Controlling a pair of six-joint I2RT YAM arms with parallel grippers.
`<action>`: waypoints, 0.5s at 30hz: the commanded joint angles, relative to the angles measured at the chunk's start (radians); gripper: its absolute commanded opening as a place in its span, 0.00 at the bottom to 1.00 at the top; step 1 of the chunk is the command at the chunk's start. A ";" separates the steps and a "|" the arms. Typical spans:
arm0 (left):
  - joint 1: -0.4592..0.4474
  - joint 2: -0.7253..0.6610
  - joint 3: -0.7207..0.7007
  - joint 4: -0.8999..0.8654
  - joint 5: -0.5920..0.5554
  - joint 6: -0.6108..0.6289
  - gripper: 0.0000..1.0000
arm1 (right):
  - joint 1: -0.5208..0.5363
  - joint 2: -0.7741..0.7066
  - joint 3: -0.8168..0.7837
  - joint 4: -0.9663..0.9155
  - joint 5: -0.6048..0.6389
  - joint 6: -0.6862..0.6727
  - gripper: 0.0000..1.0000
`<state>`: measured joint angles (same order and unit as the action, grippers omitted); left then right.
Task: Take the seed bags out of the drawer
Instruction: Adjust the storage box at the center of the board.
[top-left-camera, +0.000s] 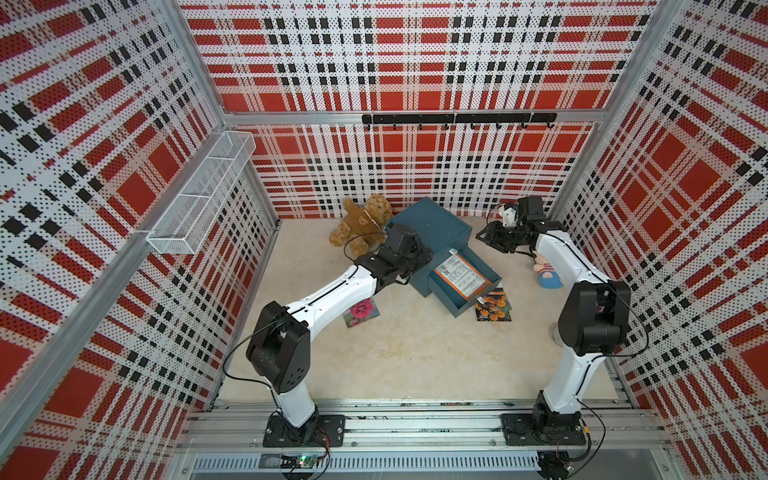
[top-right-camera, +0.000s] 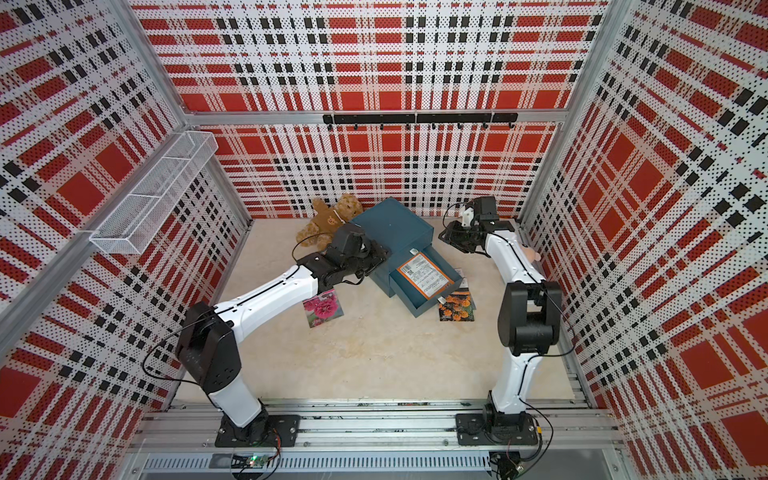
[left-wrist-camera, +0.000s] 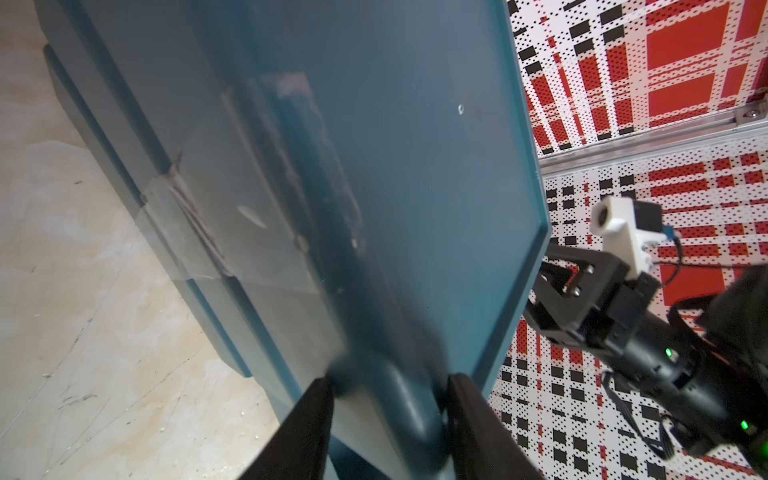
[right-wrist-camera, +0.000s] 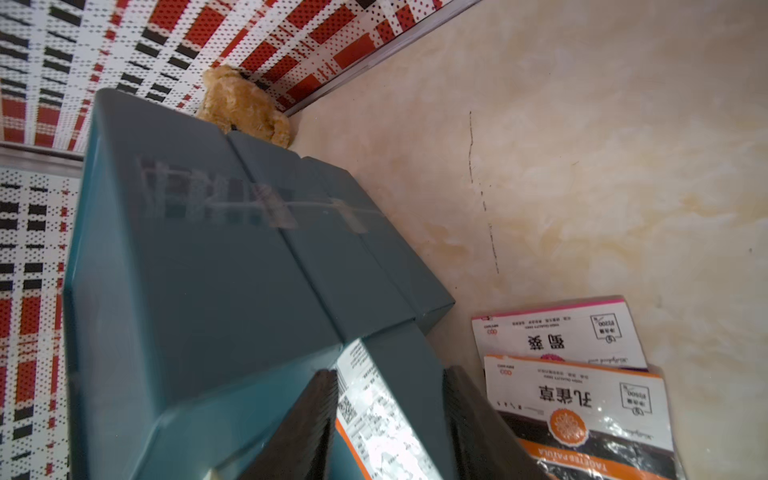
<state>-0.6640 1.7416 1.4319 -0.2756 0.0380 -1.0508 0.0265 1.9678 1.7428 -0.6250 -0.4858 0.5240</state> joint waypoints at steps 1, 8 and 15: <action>-0.020 0.068 -0.027 -0.106 0.057 0.022 0.48 | -0.005 0.128 0.177 -0.024 -0.049 0.070 0.47; -0.008 0.075 -0.026 -0.107 0.060 0.028 0.48 | 0.018 0.264 0.313 -0.087 -0.096 0.061 0.46; 0.023 0.073 -0.012 -0.107 0.059 0.036 0.48 | 0.046 0.224 0.178 -0.067 -0.103 0.037 0.46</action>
<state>-0.6506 1.7512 1.4387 -0.2672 0.0696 -1.0466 0.0525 2.2208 1.9812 -0.6739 -0.5648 0.5713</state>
